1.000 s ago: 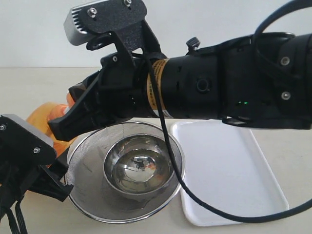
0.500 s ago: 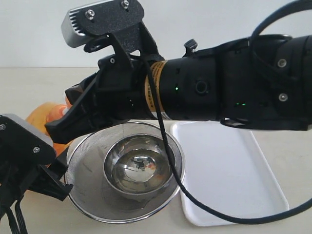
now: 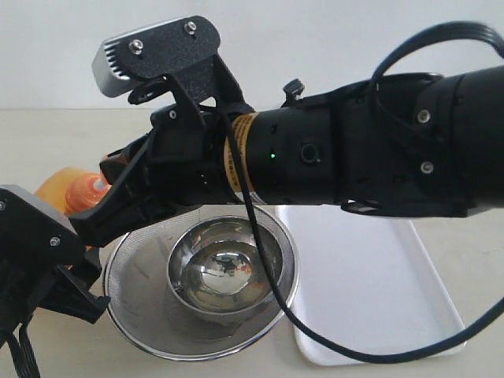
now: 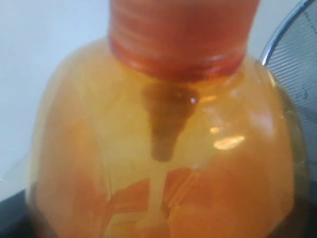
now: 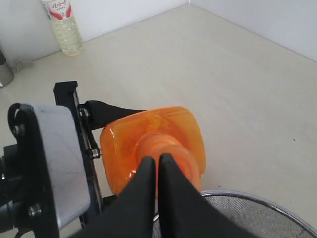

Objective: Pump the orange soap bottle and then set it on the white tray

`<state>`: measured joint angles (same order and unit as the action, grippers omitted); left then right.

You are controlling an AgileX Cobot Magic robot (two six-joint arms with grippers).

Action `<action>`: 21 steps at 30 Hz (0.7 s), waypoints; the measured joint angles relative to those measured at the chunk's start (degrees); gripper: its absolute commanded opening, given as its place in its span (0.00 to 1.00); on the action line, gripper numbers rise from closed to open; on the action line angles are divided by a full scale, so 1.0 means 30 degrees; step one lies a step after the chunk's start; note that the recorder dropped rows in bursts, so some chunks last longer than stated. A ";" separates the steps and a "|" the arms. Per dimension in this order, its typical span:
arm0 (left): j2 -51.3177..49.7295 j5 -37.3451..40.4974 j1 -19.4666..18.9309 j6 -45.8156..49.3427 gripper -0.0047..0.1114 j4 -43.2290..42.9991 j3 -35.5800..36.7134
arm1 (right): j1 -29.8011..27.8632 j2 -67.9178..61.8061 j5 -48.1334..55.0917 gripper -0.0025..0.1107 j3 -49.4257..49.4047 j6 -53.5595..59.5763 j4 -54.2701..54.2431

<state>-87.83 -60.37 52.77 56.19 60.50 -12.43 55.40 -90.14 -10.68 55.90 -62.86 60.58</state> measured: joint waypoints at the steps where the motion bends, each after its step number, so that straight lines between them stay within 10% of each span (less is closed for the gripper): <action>1: 0.0000 0.0000 0.0000 0.0000 0.08 0.0000 0.0000 | 0.0000 0.0000 0.0075 0.02 0.0078 0.0000 0.0037; 21: 0.0037 -0.0142 0.0276 -0.1311 0.08 -0.2163 -0.0247 | 0.0159 0.2777 0.4221 0.02 0.0171 0.0929 0.0485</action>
<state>-87.72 -60.80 53.60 52.26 54.01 -13.17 55.87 -81.81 1.98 56.42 -60.07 62.03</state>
